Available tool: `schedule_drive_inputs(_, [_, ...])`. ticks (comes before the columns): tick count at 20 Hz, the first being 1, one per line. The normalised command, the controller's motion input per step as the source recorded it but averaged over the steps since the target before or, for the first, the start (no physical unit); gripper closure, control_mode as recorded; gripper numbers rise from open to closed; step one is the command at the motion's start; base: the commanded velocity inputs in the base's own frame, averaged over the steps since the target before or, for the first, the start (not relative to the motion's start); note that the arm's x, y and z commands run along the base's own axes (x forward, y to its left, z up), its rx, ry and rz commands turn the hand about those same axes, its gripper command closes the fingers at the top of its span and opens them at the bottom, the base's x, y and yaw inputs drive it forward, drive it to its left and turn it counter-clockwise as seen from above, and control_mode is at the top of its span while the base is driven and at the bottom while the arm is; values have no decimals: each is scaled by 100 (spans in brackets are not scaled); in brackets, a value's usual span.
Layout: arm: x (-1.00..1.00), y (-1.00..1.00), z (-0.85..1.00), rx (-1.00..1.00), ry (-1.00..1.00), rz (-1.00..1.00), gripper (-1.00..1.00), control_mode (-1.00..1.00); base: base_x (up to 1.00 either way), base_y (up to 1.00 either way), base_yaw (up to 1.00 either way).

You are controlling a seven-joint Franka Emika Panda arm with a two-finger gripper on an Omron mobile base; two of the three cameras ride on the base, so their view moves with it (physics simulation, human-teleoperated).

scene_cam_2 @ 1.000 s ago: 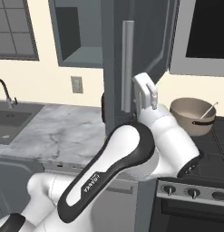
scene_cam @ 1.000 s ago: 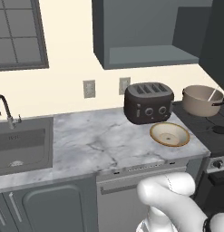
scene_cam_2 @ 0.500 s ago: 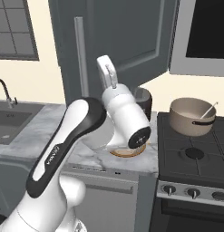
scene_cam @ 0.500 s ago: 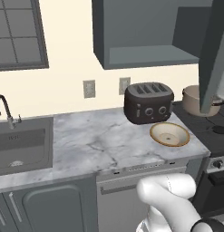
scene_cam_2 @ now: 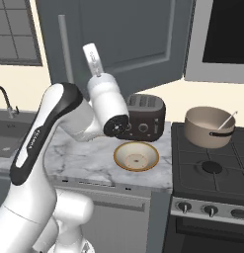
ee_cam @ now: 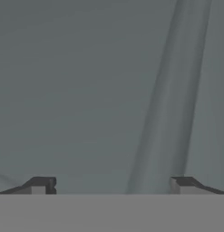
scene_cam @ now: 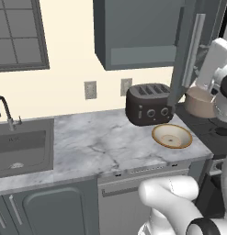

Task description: Open the cabinet and move the ladle to the pot. Then close the cabinet.

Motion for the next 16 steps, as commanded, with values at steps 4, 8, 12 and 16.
schedule_drive_inputs(4, [50,42,14,0,0,-4,-100,-100,0,0,0])
schedule_drive_inputs(8, [60,47,1,0,0,-4,-100,-100,0,0,0])
schedule_drive_inputs(12, [67,55,0,0,0,-4,-100,-100,0,0,0])
schedule_drive_inputs(16, [65,51,0,0,0,-5,-100,-100,0,0,0])
